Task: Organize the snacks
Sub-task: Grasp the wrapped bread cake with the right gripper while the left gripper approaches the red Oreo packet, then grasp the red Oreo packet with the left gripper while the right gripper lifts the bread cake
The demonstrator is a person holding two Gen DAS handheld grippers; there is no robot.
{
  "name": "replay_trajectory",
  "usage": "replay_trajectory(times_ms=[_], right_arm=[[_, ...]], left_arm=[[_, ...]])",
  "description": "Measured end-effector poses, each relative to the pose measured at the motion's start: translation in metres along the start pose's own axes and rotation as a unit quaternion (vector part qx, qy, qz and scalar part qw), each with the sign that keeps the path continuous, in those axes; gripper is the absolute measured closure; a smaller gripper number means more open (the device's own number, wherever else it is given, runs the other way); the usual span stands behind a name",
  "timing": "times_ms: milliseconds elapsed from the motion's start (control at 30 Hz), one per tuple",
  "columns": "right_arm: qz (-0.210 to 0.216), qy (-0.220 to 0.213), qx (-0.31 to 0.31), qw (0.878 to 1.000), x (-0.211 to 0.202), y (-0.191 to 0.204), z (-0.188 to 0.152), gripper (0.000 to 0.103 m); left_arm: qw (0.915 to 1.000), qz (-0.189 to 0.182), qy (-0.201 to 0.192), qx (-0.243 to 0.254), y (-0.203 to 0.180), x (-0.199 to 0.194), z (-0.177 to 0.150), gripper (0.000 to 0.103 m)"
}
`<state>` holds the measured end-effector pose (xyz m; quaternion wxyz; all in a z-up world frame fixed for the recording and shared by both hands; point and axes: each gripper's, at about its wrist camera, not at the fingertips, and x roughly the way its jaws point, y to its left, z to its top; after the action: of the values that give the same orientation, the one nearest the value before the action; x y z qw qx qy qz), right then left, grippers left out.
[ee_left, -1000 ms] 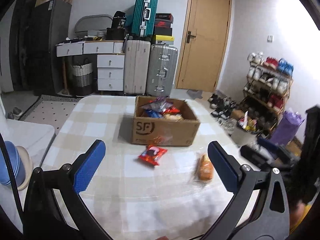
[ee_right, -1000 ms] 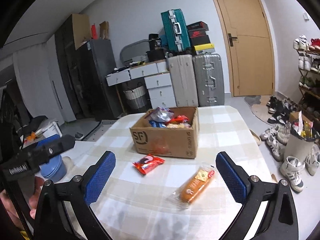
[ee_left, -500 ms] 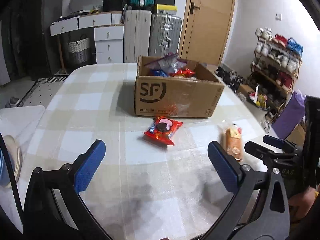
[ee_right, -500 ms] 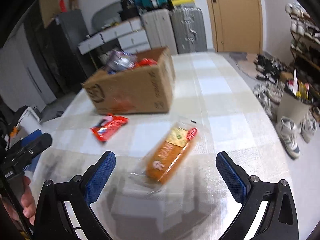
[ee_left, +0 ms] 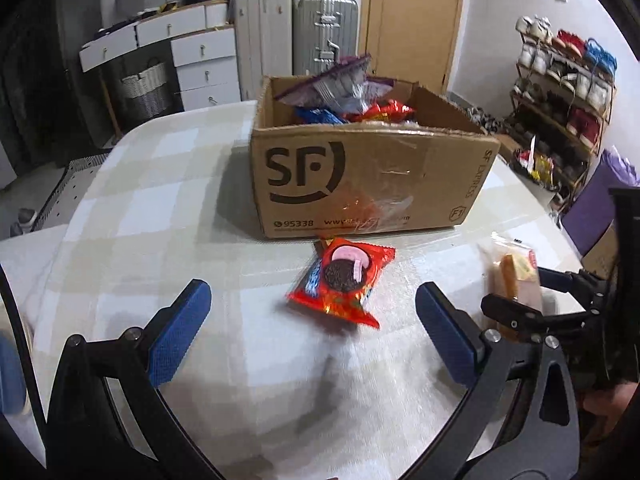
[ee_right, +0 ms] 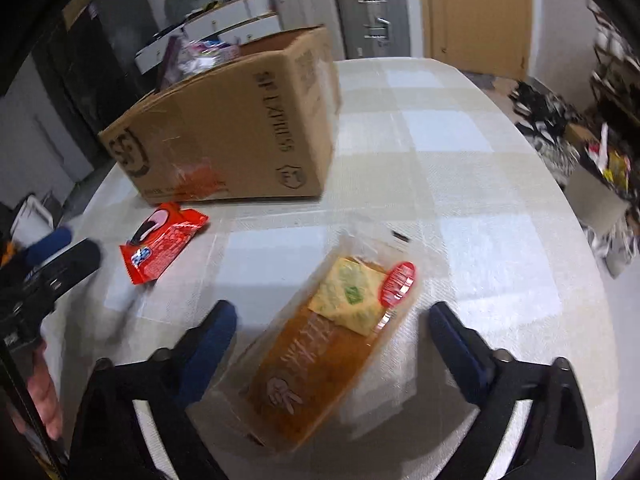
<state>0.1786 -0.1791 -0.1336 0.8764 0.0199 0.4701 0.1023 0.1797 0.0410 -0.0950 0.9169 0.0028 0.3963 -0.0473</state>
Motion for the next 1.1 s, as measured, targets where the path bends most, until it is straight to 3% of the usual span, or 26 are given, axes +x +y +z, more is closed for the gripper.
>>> replay_trajectory(times_ms=[100, 133, 167, 233, 333, 600, 1100], right_arm=[[-0.011, 0.0, -0.028, 1.0, 0.002, 0.006, 0.0, 0.021], [-0.007, -0.003, -0.037, 0.999, 0.002, 0.007, 0.0, 0.028], [-0.006, -0.005, -0.039, 0.999, 0.001, 0.007, -0.001, 0.042], [-0.001, -0.008, -0.047, 0.999, 0.0, 0.007, -0.002, 0.057], [0.02, -0.007, -0.046, 0.999, -0.001, 0.003, -0.002, 0.065], [0.056, -0.018, -0.028, 0.998, -0.015, -0.007, -0.002, 0.066], [0.072, -0.031, -0.027, 0.997, -0.031, -0.01, -0.005, 0.066]], left_arm=[[0.9999, 0.001, 0.011, -0.001, 0.001, 0.018, 0.006, 0.001], [0.9999, 0.002, 0.014, -0.003, 0.002, 0.022, 0.006, 0.001], [0.9998, 0.003, 0.017, -0.005, 0.003, 0.027, 0.007, 0.001], [0.9997, 0.0, 0.023, -0.011, 0.005, 0.037, 0.01, 0.001], [0.9993, -0.006, 0.033, -0.016, 0.006, 0.051, 0.014, 0.001], [0.9988, -0.015, 0.042, -0.018, -0.001, 0.071, 0.021, 0.001], [0.9973, 0.0, 0.073, -0.004, -0.016, 0.119, 0.031, 0.003]])
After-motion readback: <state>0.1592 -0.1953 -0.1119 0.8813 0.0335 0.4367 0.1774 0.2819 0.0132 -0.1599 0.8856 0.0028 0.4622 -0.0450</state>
